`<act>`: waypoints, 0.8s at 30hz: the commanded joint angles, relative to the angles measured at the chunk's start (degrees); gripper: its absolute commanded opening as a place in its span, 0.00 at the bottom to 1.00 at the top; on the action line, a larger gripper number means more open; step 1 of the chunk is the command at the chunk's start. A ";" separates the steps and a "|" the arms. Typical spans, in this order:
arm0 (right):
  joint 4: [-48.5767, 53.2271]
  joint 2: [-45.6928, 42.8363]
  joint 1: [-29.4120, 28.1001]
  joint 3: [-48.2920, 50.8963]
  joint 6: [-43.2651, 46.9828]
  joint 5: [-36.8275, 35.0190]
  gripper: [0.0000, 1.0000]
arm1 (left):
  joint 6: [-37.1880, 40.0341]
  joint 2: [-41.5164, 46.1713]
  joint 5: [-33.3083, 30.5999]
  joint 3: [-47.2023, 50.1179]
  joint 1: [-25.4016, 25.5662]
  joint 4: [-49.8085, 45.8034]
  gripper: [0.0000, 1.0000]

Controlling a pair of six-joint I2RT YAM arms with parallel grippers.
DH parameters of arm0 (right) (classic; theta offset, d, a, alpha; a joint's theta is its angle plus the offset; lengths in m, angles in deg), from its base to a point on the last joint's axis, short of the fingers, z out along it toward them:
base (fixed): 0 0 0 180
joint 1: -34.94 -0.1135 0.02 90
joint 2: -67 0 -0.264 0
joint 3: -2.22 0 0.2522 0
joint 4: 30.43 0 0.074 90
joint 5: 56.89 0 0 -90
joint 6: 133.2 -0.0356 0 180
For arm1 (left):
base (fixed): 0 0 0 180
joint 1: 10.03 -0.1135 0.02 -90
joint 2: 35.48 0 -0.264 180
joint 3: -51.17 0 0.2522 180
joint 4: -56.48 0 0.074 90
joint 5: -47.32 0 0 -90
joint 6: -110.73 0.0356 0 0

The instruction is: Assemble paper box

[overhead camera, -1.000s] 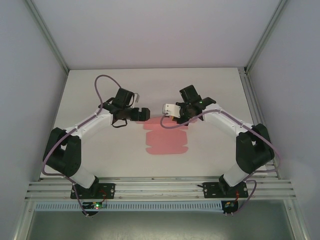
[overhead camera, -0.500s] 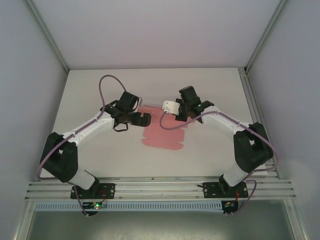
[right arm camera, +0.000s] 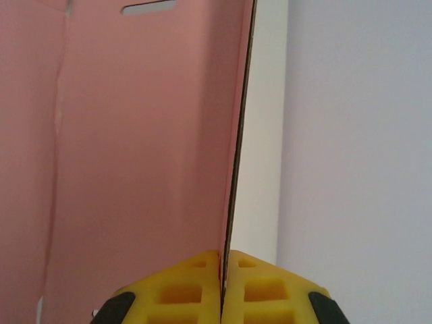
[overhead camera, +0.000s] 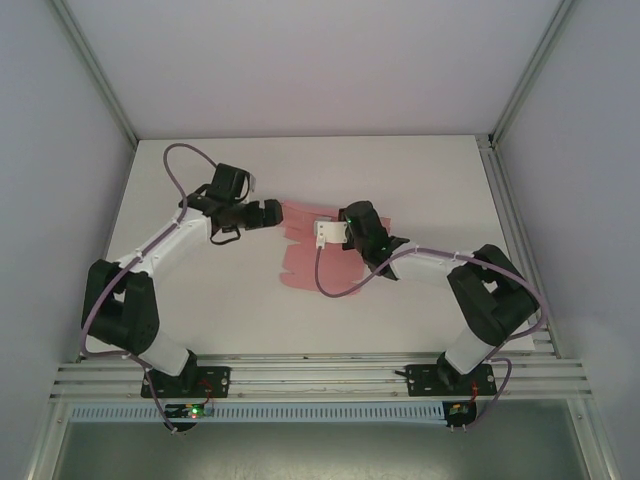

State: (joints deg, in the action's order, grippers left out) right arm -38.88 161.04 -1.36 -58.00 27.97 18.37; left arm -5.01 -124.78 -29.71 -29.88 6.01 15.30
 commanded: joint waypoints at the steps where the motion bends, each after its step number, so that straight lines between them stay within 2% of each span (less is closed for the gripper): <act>1: -1.22 1.67 -0.88 2.16 4.31 -4.04 0.00 | -4.37 -3.60 3.38 -3.00 -0.87 3.10 1.00; 4: 3.82 1.33 -0.80 0.52 2.25 -3.53 0.00 | -6.27 -5.52 4.14 -3.79 -1.68 6.08 1.00; 7: 4.29 0.70 -0.78 0.80 1.27 -2.50 0.00 | -5.64 -7.94 1.84 -5.66 -1.71 5.02 1.00; 10: 5.97 0.09 -0.78 0.64 0.31 -1.53 0.00 | -5.72 -10.47 2.30 -6.06 -1.73 4.81 1.00; 13: 7.81 0.17 -0.49 0.05 -1.35 -0.67 0.00 | -5.98 -11.69 6.94 -4.57 -1.64 7.17 0.93; 17: 7.58 0.82 -0.09 -0.15 -1.79 -0.79 0.00 | -6.17 -10.94 11.61 -0.06 -1.44 11.73 0.93; 19: 7.29 0.69 -0.26 -0.01 -1.91 0.11 0.00 | -5.91 -11.57 11.86 0.64 -1.31 12.13 0.93; 24: 7.10 0.93 -1.05 0.30 -2.36 1.70 0.00 | -7.76 -14.95 18.01 0.71 0.18 18.94 0.92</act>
State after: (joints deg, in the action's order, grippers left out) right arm -37.46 161.13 -1.45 -58.31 25.68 17.45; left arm -11.09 -138.00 -16.90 -29.55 5.02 26.93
